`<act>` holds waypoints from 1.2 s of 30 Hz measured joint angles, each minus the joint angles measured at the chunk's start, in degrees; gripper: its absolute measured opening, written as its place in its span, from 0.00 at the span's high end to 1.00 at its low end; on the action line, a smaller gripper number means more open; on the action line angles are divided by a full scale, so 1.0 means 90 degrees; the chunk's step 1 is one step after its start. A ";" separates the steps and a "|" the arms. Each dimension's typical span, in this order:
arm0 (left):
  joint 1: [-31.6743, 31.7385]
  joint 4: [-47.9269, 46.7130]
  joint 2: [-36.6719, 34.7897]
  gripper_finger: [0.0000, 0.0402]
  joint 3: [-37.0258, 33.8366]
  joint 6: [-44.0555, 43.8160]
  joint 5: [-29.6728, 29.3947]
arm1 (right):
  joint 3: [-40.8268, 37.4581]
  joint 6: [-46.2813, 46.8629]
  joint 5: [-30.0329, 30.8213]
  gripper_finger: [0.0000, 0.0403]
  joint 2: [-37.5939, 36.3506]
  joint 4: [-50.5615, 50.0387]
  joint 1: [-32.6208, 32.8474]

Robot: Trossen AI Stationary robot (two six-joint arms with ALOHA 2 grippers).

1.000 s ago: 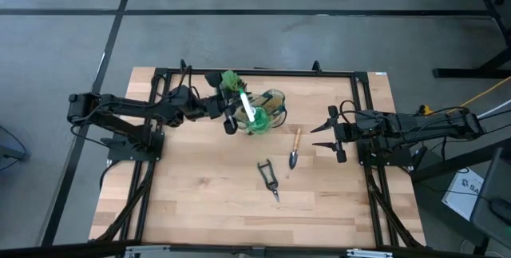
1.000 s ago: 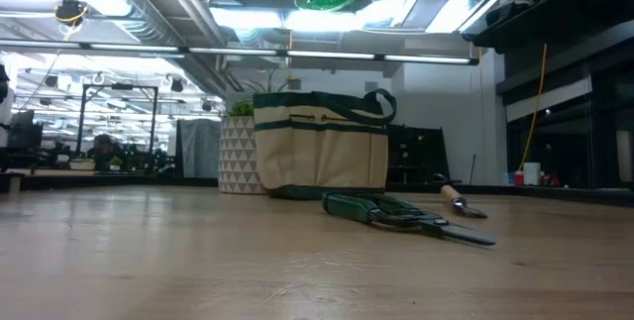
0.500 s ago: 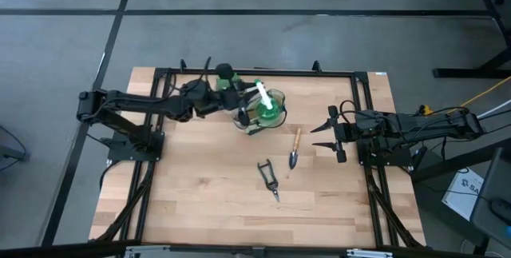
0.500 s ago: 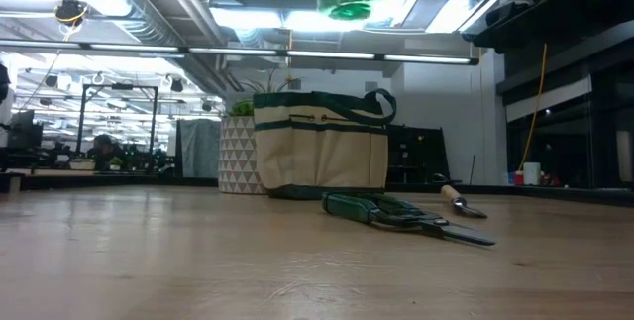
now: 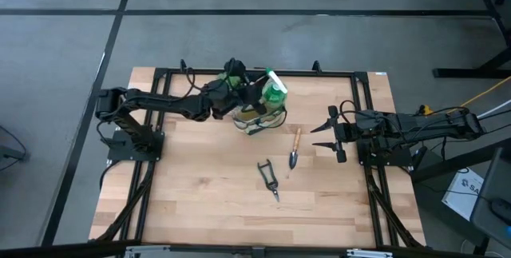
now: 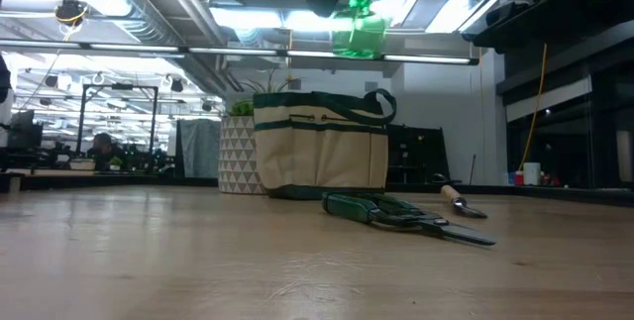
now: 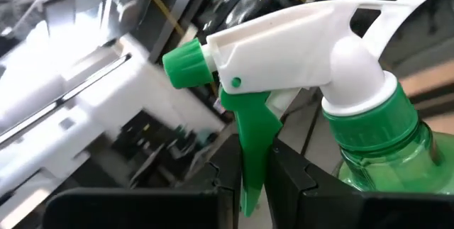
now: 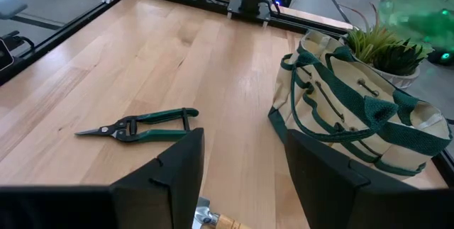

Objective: Pick & Place Garden tools in Gardening bag
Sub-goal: Put the green spray bottle into the white gardening bag

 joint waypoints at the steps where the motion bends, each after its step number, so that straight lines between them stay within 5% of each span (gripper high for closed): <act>1: -0.0002 -0.0040 0.0007 0.92 0.0000 0.0031 -0.0168 | -0.0002 0.0002 0.0000 0.50 -0.0002 0.0000 0.0002; 14: -0.0176 -0.0605 0.0007 0.92 0.0000 0.0121 -0.1304 | -0.0002 0.0002 0.0000 0.50 -0.0002 0.0000 0.0001; 36: -0.0221 -0.2560 0.0007 0.92 0.0000 -0.0228 -0.1401 | -0.0002 0.0002 0.0000 0.50 0.0000 0.0000 0.0000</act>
